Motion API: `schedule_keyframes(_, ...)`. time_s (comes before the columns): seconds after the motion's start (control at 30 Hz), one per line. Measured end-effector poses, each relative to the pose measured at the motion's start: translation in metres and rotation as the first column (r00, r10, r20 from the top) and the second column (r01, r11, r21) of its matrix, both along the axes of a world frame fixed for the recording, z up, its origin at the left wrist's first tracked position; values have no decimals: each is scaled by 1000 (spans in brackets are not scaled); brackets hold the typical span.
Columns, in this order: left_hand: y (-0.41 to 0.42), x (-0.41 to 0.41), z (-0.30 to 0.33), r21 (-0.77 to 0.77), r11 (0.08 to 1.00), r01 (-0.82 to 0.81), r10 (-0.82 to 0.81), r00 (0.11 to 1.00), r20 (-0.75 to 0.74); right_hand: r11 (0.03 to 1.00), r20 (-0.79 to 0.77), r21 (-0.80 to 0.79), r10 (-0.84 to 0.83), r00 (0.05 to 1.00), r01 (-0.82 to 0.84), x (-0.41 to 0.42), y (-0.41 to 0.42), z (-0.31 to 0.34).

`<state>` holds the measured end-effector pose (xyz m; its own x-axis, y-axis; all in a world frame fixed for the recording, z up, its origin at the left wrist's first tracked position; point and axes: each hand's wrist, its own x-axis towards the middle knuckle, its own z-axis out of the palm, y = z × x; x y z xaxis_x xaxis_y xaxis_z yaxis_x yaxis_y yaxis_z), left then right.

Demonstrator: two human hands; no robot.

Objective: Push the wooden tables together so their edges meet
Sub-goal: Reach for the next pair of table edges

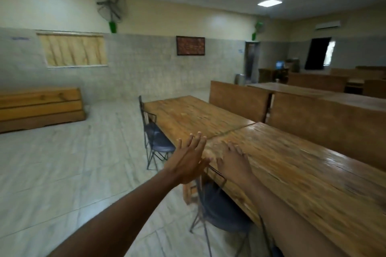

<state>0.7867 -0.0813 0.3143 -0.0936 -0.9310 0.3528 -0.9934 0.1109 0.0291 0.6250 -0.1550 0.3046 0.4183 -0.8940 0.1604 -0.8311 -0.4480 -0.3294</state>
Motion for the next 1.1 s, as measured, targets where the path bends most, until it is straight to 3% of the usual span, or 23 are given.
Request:
schedule_keyframes(0.23,-88,140,-27,46,996,-82,79,995,55,995,-29,-2,102,994,-102,148,-102,-38)
schedule_keyframes(0.43,-224,260,-47,173,981,-94,81,993,83,984,-3,125,130,992,-128,278,-247,-82)
schedule_keyframes(0.7,-376,351,-70,244,968,-52,36,997,70,982,51,166,86,995,-93,375,-378,-112)
schedule_keyframes(0.9,-504,398,-108,322,946,27,-44,998,48,952,143,303,-92,985,45,432,-458,-164)
schedule_keyframes(1.1,-654,428,-193,441,867,234,-291,954,66,850,195,437,-409,891,295,488,-537,-250)
